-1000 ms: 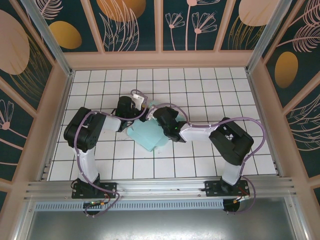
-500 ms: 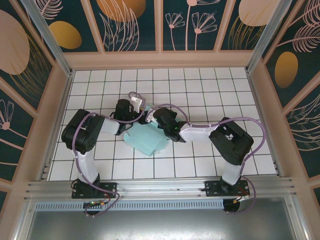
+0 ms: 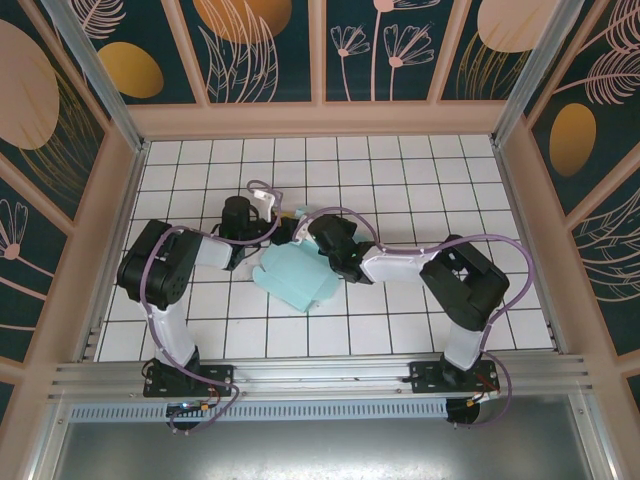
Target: Fold the paper box
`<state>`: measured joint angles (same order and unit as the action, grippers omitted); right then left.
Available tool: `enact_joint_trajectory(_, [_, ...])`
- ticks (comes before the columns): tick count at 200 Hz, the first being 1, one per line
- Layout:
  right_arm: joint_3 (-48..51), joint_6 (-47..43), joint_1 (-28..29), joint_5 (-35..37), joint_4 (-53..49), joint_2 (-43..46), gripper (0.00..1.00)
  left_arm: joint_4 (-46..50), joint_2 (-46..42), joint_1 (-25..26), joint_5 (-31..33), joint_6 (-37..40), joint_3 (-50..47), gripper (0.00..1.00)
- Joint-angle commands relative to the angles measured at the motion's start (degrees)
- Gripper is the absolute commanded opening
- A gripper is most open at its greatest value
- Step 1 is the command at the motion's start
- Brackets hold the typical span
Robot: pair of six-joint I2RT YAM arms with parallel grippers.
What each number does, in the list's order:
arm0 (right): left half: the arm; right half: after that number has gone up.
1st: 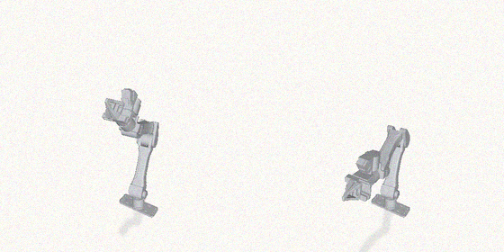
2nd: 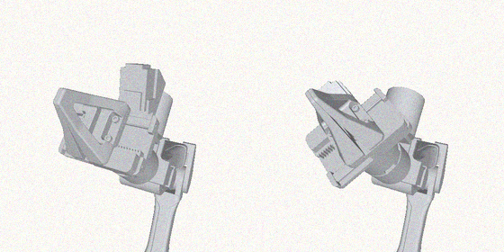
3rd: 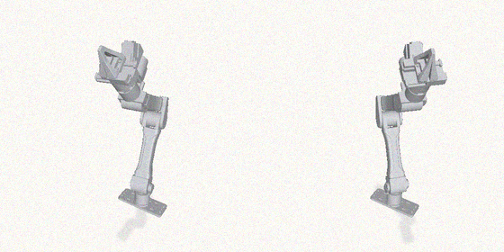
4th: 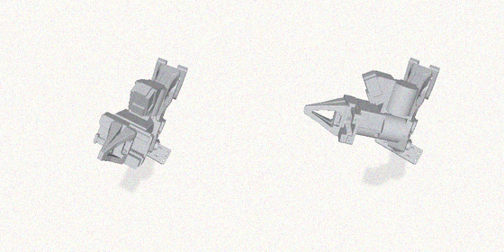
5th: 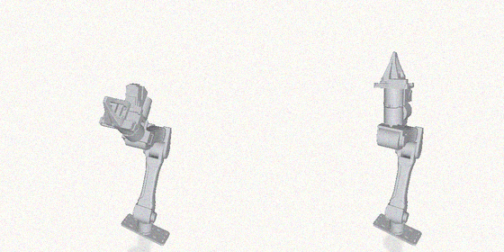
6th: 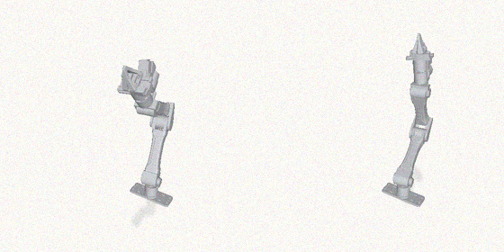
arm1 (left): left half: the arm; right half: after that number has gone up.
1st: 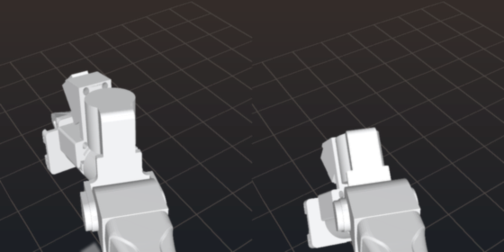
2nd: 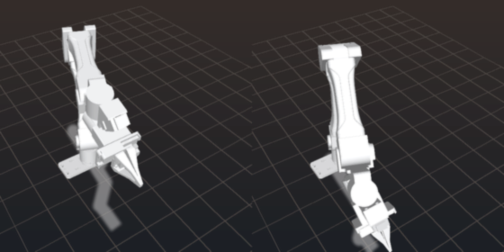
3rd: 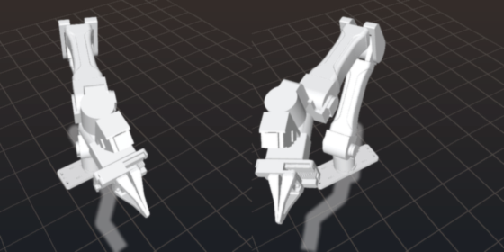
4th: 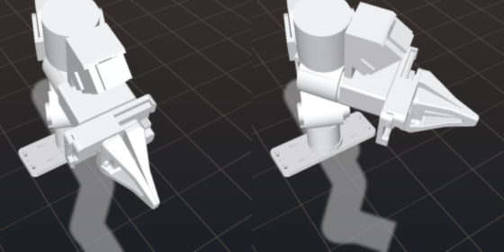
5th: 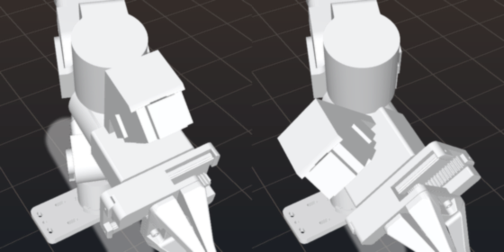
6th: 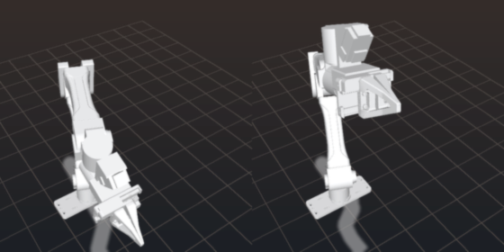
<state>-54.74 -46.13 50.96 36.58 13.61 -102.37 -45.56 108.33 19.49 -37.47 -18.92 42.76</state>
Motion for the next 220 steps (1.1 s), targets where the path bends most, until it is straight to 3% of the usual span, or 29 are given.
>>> enact_joint_trajectory(1, [-1.0, 0.43, -0.24, 0.34, -1.87, 1.49, 0.0, 5.35, 1.25, -0.15, -0.5, 5.57, 1.26, 0.55])
enact_joint_trajectory(75, [-3.7, 0.11, 0.74, -0.83, -3.17, -0.16, 0.0, 8.98, 3.96, 1.16, 0.1, 7.64, 4.27, 0.38])
enact_joint_trajectory(86, [-3.8, 0.07, 0.91, -0.63, -3.28, -0.25, 0.0, 9.56, 4.08, 1.43, 0.58, 8.01, 4.83, 0.29])
enact_joint_trajectory(112, [-3.84, 0.28, 1.26, -0.37, -3.41, -0.02, 0.0, 9.53, 4.25, 1.61, 1.16, 7.77, 5.05, 0.2])
enact_joint_trajectory(145, [-3.85, 1.14, 1.42, -0.36, -3.66, 0.64, 0.03, 9.05, 3.72, 1.87, 2.35, 7.85, 4.67, 0.14])
enact_joint_trajectory(163, [-4.71, 3.36, 1.42, -1.72, -5.32, 1.45, 0.09, 8.33, 3.38, 1.96, 2.69, 7.89, 4.43, 0.09])
enact_joint_trajectory(180, [-5.67, 7.22, 1.42, -5.45, -7.53, 3.5, 0.4, 7.48, 3.04, 1.96, 2.85, 7.77, 4.25, 0.06])
enact_joint_trajectory(192, [-6.35, 10.95, 1.21, -9.39, -8.94, 5.86, 0.56, 7.19, 2.96, 1.96, 3.05, 7.67, 4.28, 0.06])
enact_joint_trajectory(205, [-7.27, 15.74, 0.49, -15.37, -10.79, 8.67, 0.66, 6.46, 2.91, 1.96, 3.17, 7.43, 4.11, 0.07])
enact_joint_trajectory(220, [-7.74, 21.62, -1.6, -23.63, -11.83, 11.94, 0.72, 4.77, 2.54, 2.06, 3.39, 6.91, 3.6, 0.07])
